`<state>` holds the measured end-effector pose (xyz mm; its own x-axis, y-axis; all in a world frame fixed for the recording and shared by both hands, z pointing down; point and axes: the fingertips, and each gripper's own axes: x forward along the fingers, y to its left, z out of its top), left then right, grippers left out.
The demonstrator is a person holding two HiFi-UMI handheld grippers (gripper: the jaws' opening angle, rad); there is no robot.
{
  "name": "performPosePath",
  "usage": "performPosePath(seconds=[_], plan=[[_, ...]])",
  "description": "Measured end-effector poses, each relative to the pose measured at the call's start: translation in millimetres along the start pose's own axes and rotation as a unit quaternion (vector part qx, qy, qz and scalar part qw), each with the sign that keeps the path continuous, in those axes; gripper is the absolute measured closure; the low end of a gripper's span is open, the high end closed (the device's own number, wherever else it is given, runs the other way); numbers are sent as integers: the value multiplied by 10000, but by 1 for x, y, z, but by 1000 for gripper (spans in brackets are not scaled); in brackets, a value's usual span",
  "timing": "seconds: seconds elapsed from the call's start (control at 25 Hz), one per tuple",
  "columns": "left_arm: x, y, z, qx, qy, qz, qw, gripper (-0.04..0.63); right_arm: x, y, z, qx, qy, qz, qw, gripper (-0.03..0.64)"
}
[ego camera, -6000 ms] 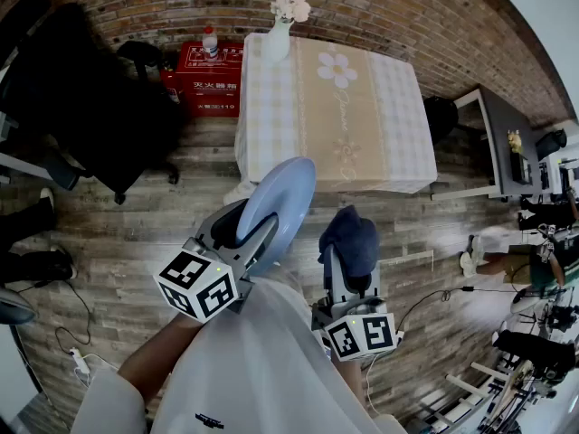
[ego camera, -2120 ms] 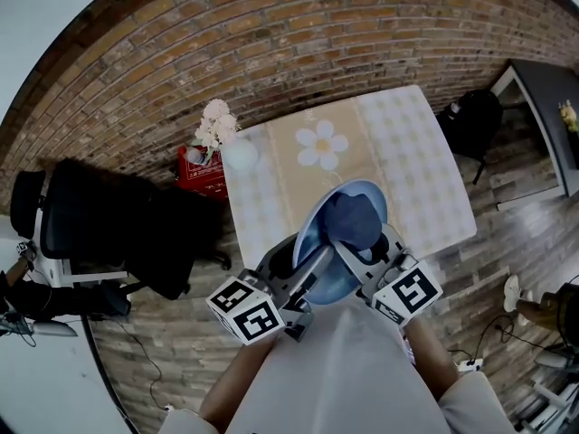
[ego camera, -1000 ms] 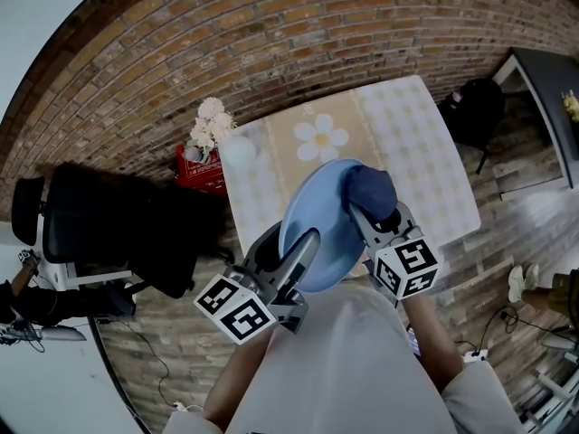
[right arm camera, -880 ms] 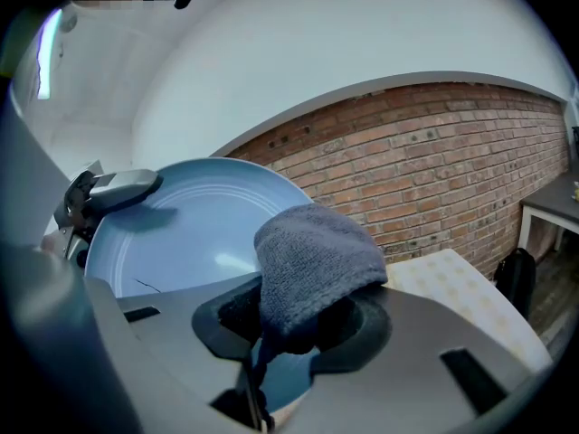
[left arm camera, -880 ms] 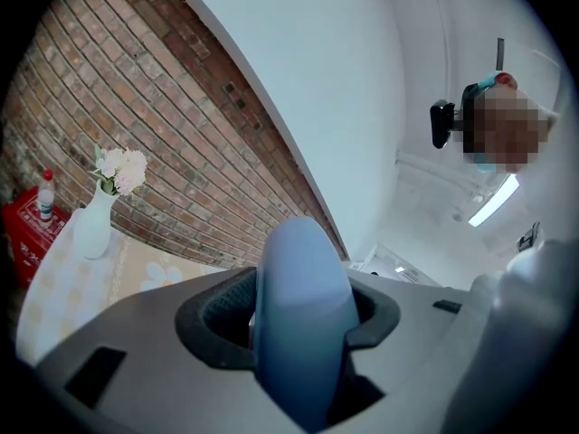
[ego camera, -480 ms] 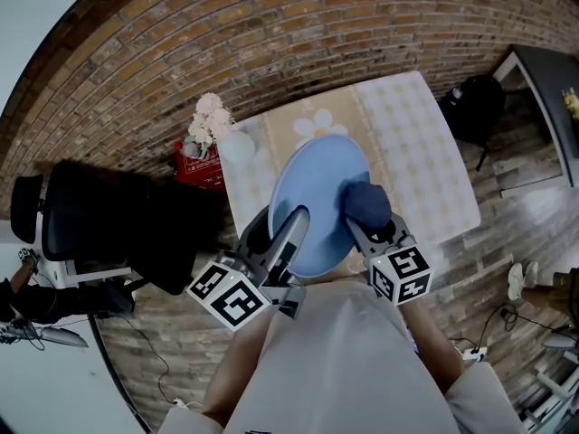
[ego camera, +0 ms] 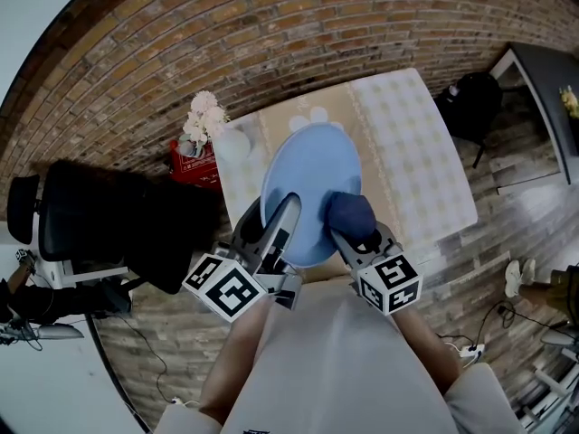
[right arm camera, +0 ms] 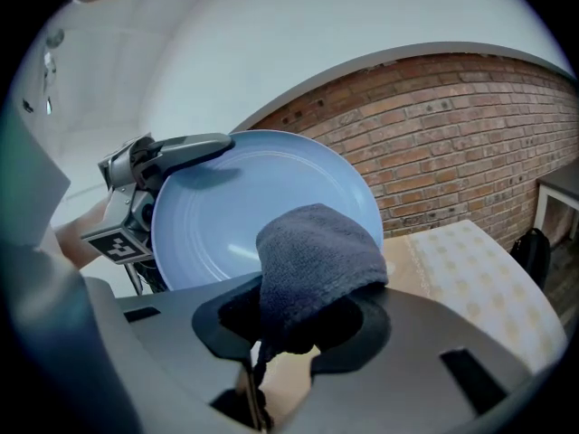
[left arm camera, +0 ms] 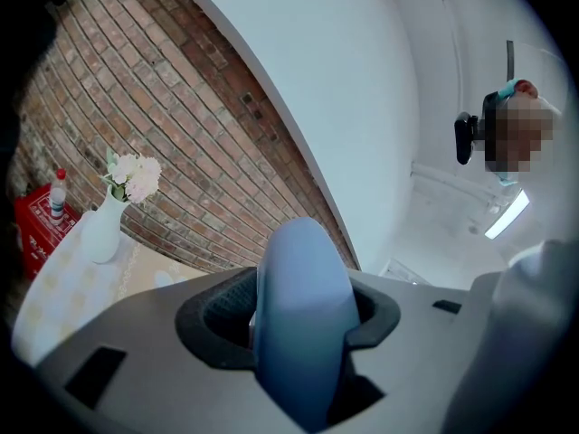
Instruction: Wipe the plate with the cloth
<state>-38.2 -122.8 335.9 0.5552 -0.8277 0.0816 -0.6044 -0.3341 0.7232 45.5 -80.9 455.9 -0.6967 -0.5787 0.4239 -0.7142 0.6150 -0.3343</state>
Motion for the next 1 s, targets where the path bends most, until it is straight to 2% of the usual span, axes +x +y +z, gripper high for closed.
performPosePath(seconds=[0.36, 0.6, 0.84, 1.0], plan=[[1, 8, 0, 28, -12, 116, 9999, 377, 2, 40, 2, -54, 35, 513, 9987, 474], [2, 9, -3, 55, 21, 115, 9999, 377, 0, 59, 8, -270, 10, 859, 9959, 474], [2, 5, -12, 286, 196, 63, 9994, 377, -1, 84, 19, -540, -77, 1333, 9896, 474], [2, 2, -18, 329, 256, 7, 9991, 377, -4, 91, 25, -674, -161, 1478, 9866, 474]])
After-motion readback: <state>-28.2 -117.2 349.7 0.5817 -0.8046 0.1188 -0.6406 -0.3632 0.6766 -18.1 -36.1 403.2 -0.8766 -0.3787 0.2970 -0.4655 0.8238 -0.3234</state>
